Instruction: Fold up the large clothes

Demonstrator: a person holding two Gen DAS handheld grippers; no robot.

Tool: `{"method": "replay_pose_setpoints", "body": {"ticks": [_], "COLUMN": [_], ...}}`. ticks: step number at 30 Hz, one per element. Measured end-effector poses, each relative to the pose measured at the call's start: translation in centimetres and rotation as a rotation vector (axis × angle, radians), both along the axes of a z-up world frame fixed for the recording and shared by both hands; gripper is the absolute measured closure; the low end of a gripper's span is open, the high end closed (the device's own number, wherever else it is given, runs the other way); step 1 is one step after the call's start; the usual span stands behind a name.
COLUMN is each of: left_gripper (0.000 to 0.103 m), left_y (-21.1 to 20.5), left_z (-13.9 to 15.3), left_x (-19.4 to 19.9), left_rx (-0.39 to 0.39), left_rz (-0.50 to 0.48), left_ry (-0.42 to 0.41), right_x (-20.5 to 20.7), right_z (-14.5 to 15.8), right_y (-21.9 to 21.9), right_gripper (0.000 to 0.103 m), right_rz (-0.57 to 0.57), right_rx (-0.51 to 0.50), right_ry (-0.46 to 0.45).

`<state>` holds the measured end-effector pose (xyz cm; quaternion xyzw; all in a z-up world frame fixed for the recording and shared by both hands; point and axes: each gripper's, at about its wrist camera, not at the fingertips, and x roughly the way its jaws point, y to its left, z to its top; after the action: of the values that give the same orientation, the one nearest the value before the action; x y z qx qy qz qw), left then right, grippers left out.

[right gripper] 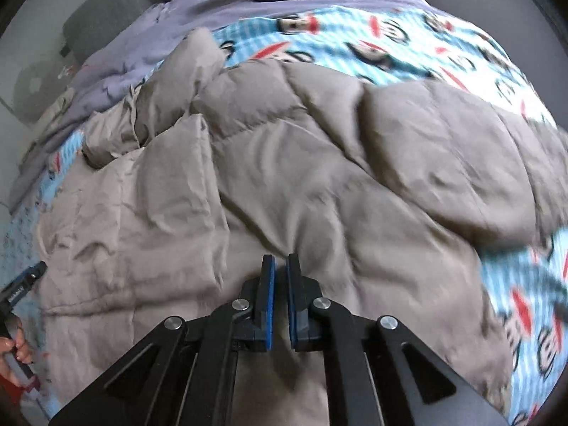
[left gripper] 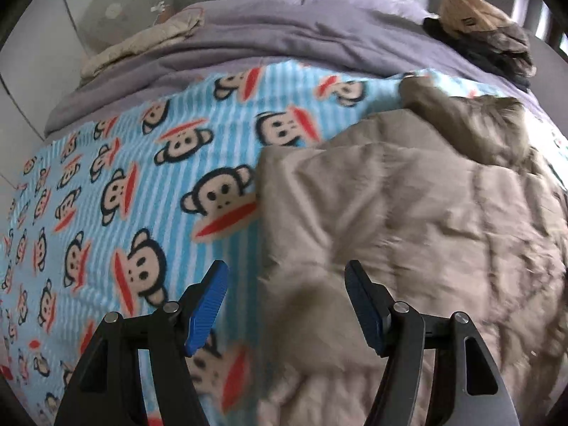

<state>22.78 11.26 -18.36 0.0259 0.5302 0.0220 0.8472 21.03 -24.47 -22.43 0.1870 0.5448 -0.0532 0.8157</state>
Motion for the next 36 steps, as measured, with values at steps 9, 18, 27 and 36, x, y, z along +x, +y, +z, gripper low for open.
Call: {"method": "replay_pose_setpoints", "body": {"ticks": [9,18,27,36], "left_gripper": [0.034,0.0,0.0,0.0], "left_y": [-9.5,-17.9,-23.2,-26.3], "left_z": [1.7,1.9,0.8,0.1], "left_x": [-5.2,-7.4,-7.1,-6.9], "left_rx": [-0.072,-0.092,-0.058,-0.058], "left_rz": [-0.115,-0.175,-0.192,-0.179], "left_ry": [0.063,0.09,0.13,0.181], "right_x": [-5.5,-9.8,-12.2,-11.3], "right_z": [0.3,0.2,-0.9,-3.4], "right_y": [-2.1,-10.0,-21.8,-30.9], "right_gripper": [0.045,0.026,0.011,0.0], "right_rz": [-0.074,-0.195,-0.411,-0.567], "right_rx": [0.186,0.26,0.308,0.513], "right_ry": [0.015,-0.013,-0.073,-0.103]}}
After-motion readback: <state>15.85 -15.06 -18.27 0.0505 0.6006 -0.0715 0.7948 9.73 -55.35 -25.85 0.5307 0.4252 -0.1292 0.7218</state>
